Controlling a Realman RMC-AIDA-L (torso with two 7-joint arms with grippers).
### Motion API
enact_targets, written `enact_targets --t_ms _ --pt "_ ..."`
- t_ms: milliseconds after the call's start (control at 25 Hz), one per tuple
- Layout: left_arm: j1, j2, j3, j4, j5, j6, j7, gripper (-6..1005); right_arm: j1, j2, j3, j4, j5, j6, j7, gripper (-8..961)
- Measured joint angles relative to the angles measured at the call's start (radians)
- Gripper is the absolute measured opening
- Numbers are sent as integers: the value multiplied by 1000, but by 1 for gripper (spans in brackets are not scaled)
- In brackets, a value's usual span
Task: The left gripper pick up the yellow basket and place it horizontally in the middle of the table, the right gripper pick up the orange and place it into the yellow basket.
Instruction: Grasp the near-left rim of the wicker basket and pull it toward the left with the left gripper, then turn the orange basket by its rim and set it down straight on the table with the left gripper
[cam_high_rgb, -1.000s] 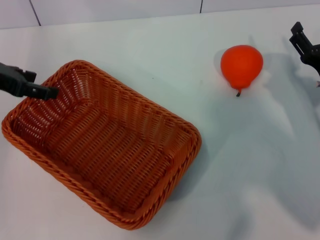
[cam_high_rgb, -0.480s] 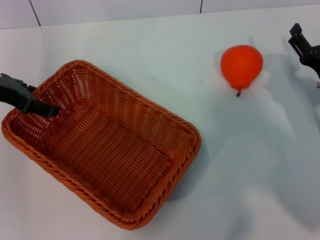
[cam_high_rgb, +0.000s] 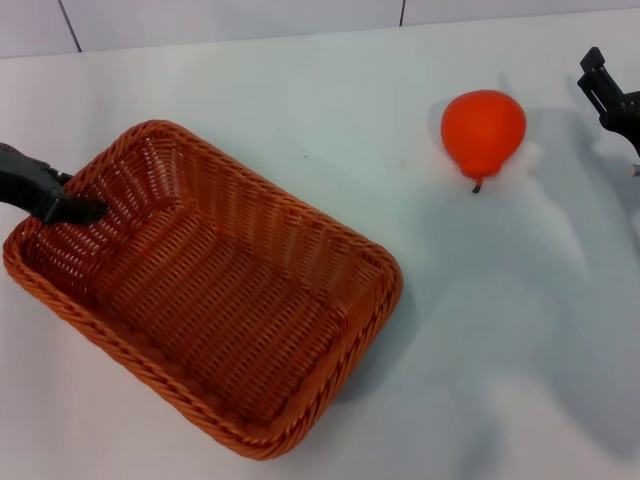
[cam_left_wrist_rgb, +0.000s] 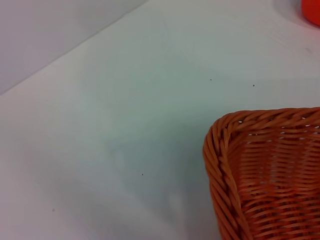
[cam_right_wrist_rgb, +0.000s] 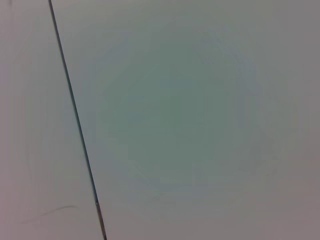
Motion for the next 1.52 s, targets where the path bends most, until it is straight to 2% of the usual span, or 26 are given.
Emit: enact_targets --t_ms 360,560,800,960,1160,1240,1520 --pt "3 0 -1 6 2 6 1 437 0 0 0 0 0 0 0 946" --pt "3 3 -1 2 2 14 -2 173 0 0 0 0 0 -2 0 946" --pt "-2 7 -2 1 4 39 -71 166 0 0 0 0 0 -4 1 946" --pt "-12 16 -13 1 6 59 -213 166 2 0 0 0 0 -4 1 946" --pt "-34 19 -99 -12 6 111 -283 166 4 0 0 0 -2 -2 2 946" --pt "-48 21 -170 -27 11 136 -360 166 4 0 0 0 -2 -1 2 946" --pt "-39 15 -225 -34 5 147 -433 165 9 0 -1 0 -5 4 2 946"
